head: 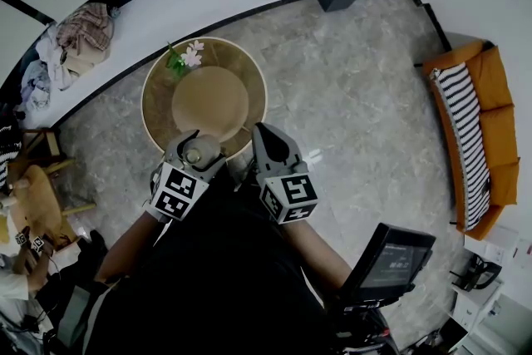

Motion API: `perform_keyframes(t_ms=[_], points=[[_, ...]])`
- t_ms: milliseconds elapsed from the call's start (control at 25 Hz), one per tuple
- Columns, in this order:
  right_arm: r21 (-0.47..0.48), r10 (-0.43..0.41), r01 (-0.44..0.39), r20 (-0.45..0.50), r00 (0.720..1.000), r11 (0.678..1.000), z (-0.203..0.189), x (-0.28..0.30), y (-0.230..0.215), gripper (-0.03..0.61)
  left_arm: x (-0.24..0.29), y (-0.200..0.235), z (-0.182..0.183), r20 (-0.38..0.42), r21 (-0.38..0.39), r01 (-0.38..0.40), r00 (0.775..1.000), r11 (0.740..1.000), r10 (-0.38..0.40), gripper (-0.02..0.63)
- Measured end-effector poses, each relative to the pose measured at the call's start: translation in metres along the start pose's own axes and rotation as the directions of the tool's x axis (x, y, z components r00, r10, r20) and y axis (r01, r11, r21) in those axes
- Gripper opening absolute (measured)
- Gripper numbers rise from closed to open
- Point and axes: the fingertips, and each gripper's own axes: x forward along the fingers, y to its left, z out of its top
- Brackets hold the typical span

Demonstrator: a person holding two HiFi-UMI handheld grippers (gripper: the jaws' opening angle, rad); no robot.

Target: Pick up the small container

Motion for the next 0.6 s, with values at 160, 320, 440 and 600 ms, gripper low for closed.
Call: perform_keyframes(t_ms=[160, 320, 440, 600], points=[[0.005, -0.001, 0.002, -0.003, 1.0, 1.0, -0.0006, 0.0015, -0.0021, -0.005, 0.0025, 0.0002, 0.0017, 0.0, 0.002, 0.007, 1.0, 1.0, -0.007, 0.337], [0.003, -0.005, 0.005, -0.004, 1.0, 1.0, -0.0008, 0.0027, -0.0046, -0.005, 0.005, 0.001, -0.0001, -0.008, 0.005, 0.005, 1.0, 1.0, -0.005, 0.337], [0.002, -0.003, 0.003, -0.003, 1.0, 1.0, 0.0002, 0.0044, -0.0057, -0.005, 0.0064, 0.0013, 0.0002, -0.016, 0.001, 0.009, 1.0, 1.0, -0.009, 0.337], [-0.007, -0.002, 0.002, -0.005, 1.0, 1.0, 0.0004, 0.0084, -0.005, -0.005, 0.0072, 0.0054, 0.0012, -0.014, 0.013, 0.007, 1.0, 1.0, -0.007, 0.337]])
